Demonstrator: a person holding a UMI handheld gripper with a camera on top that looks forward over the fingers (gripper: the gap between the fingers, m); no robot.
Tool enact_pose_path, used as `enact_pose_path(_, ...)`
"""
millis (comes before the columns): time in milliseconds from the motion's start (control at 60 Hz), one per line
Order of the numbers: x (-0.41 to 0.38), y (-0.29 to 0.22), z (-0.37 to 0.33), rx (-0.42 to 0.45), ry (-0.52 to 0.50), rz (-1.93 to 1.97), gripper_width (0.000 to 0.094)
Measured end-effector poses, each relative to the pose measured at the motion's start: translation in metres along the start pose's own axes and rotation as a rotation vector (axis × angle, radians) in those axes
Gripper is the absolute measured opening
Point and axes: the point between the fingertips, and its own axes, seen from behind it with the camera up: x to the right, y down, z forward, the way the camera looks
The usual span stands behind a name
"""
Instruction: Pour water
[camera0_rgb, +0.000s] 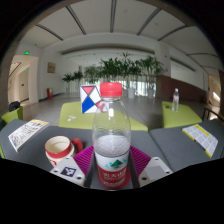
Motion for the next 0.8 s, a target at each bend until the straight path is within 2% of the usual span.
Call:
enact_pose_path(83,-0.004,0.0,-0.012,-0.049,-0.002,0.032,0.0878)
enact_pose_path(100,-0.004,0.0,-0.016,-0.058,0.001,0.031,0.0872)
enact_pose_path(117,0.002,0.003,-0.021,-0.065,0.006,0.027,0.0827)
enact_pose_path(183,-0.005,0.001,-0.048,-0.102,0.045,0.005,0.0859)
enact_pose_path(283,-0.021,-0.014,-0.105,-0.092,0.046,-0.047,0.0858)
enact_pose_path(467,-0.054,-0.02,-0.246,-0.152,0.066,-0.037,0.0853)
enact_pose_path(650,-0.087,-0.027,-0.383,-0.145,0.083,0.024,0.0853)
enact_pose_path(800,-0.102,-0.034,-0.471,-0.101,0.106,0.002,0.0852)
